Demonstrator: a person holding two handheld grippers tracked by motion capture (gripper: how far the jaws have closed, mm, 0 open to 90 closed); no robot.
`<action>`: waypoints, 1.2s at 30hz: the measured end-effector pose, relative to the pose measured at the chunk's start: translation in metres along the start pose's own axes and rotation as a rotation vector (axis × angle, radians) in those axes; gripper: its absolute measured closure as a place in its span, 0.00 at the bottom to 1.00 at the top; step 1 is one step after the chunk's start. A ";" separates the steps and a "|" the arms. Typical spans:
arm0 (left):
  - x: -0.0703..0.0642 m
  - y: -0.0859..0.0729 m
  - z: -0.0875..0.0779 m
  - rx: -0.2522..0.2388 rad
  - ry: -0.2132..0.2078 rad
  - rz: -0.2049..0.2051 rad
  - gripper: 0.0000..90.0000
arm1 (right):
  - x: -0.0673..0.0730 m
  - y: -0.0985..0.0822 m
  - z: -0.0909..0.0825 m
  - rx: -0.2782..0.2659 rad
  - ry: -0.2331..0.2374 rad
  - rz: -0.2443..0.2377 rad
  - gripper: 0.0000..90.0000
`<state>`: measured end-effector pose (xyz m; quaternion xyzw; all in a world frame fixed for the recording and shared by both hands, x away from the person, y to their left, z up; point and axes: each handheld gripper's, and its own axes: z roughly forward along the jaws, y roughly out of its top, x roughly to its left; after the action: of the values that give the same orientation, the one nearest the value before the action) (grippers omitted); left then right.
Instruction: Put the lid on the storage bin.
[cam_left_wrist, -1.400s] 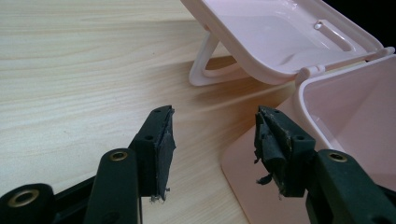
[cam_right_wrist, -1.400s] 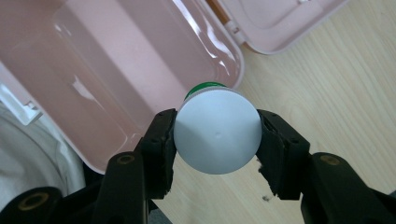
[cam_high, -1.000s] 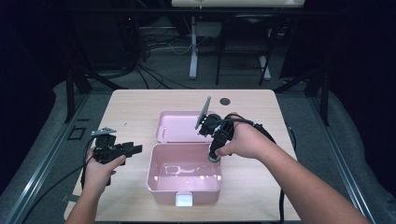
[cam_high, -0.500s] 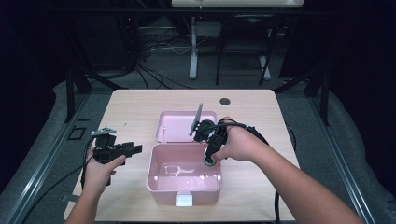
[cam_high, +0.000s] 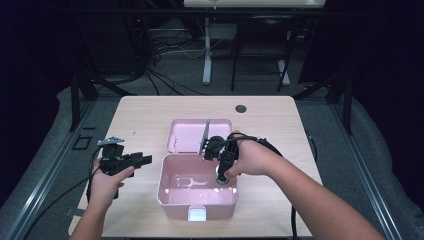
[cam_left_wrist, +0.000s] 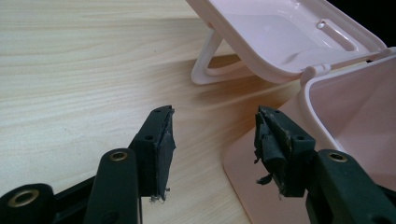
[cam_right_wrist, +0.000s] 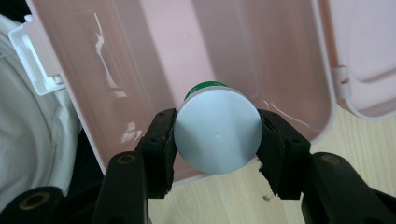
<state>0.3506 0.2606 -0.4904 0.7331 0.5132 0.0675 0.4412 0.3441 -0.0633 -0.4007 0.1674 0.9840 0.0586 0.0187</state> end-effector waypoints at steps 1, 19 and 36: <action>0.000 0.000 0.000 0.001 0.000 -0.001 0.53 | 0.001 0.000 0.002 0.004 0.003 -0.010 0.56; 0.001 0.000 0.000 0.002 0.002 -0.004 0.53 | 0.003 0.005 0.031 0.054 0.010 -0.065 0.56; 0.002 -0.001 0.001 0.004 0.004 -0.007 0.53 | 0.005 0.008 0.058 0.110 0.003 -0.098 0.56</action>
<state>0.3517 0.2617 -0.4927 0.7319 0.5168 0.0665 0.4390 0.3456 -0.0476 -0.4579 0.1196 0.9928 0.0037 0.0110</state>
